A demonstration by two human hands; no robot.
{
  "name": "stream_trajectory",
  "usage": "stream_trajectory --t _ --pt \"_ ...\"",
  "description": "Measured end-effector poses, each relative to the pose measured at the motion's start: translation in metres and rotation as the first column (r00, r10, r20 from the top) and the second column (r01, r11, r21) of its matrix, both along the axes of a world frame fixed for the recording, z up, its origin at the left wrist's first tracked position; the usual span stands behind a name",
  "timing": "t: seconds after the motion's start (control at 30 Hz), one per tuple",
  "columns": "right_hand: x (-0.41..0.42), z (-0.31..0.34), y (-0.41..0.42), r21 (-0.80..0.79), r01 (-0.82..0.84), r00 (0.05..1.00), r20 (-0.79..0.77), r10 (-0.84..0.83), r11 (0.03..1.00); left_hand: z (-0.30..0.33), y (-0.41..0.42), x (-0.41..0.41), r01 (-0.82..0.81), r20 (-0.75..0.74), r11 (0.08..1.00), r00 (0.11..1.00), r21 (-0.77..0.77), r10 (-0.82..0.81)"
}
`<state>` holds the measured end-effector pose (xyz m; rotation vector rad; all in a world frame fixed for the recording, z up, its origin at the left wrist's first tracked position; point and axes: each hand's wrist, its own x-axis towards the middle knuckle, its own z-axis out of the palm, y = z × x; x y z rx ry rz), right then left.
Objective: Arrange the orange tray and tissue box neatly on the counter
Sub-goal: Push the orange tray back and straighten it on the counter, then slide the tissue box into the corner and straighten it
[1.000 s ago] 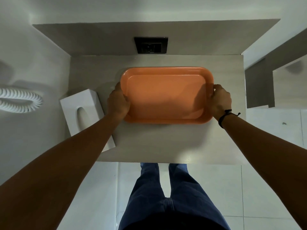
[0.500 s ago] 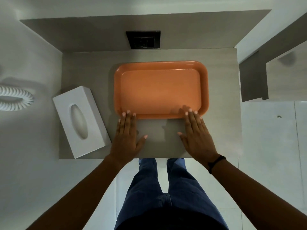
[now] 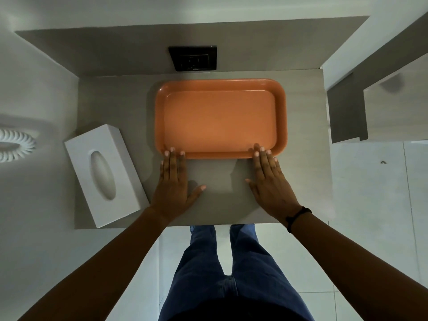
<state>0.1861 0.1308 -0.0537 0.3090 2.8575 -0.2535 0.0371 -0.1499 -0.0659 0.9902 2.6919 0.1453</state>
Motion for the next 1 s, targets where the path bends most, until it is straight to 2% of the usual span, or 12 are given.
stream_trajectory --t 0.4,0.67,0.77,0.83,0.93,1.0 --pt "-0.028 0.001 0.020 -0.102 0.017 1.000 0.006 -0.016 0.995 -0.009 0.014 -0.029 0.036 -0.049 0.999 0.998 0.004 -0.036" --pt "-0.032 0.009 0.017 -0.049 -0.005 0.999 -0.046 0.003 0.999 0.000 0.014 -0.026 0.007 -0.112 1.000 0.994 0.011 -0.005" --pt "-0.054 0.018 -0.005 -0.067 -0.106 0.989 -0.114 0.098 0.992 0.017 0.011 -0.028 -0.095 -0.146 0.992 0.984 0.080 0.106" --pt "-0.075 0.024 -0.030 -0.087 -0.218 0.966 -0.164 0.201 0.972 0.030 -0.001 -0.030 -0.225 -0.165 0.970 0.957 0.095 0.239" --pt "-0.105 0.028 -0.075 -0.105 -0.407 0.900 -0.217 0.378 0.908 0.045 -0.031 -0.029 -0.435 -0.186 0.893 0.874 0.114 0.449" --pt "-0.119 0.026 -0.105 -0.120 -0.544 0.831 -0.215 0.513 0.831 0.050 -0.056 -0.023 -0.561 -0.190 0.820 0.798 0.113 0.572"
